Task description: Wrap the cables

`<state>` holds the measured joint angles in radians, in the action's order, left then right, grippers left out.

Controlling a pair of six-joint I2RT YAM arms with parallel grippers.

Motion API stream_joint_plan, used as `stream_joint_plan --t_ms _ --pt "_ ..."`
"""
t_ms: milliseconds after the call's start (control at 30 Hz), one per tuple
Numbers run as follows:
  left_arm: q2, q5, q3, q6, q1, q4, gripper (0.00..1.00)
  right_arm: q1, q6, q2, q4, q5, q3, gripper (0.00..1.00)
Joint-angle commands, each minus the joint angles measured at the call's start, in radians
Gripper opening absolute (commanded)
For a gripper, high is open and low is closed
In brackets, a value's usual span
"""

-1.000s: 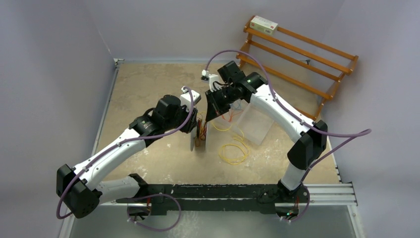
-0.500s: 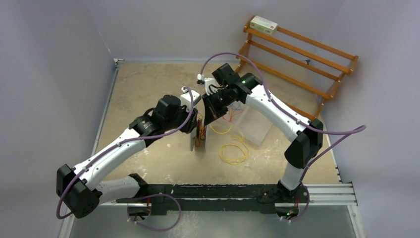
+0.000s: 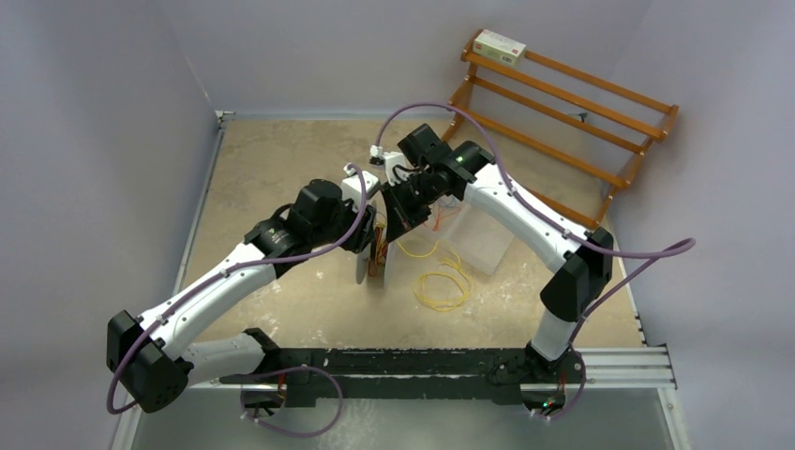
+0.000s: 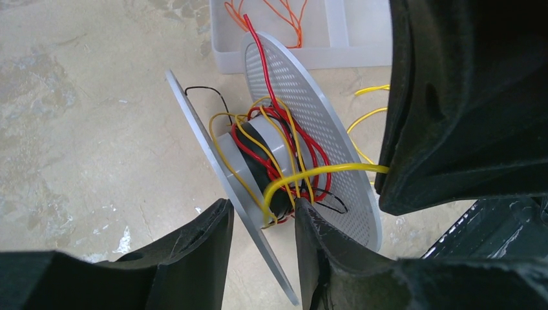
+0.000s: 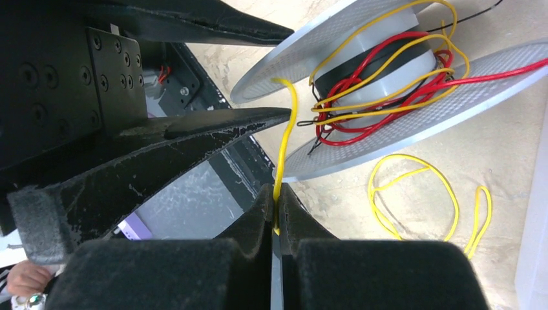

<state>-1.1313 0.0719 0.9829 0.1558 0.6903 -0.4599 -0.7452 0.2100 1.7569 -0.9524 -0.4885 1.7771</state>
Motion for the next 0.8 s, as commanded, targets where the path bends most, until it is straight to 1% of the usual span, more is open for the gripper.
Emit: stream_joint_plan --t_ms 0,400,767 --pt "0.021 0.028 -0.001 -0.007 0.005 0.040 0.40 -0.004 0.013 -0.071 -0.035 0.045 -0.005 0.00" --pt "0.023 0.073 -0.001 -0.022 0.005 0.036 0.44 -0.006 0.005 -0.071 -0.037 0.013 -0.004 0.00" --pt "0.013 0.073 0.000 -0.021 0.006 0.035 0.45 -0.023 0.001 -0.039 -0.040 0.012 -0.001 0.00"
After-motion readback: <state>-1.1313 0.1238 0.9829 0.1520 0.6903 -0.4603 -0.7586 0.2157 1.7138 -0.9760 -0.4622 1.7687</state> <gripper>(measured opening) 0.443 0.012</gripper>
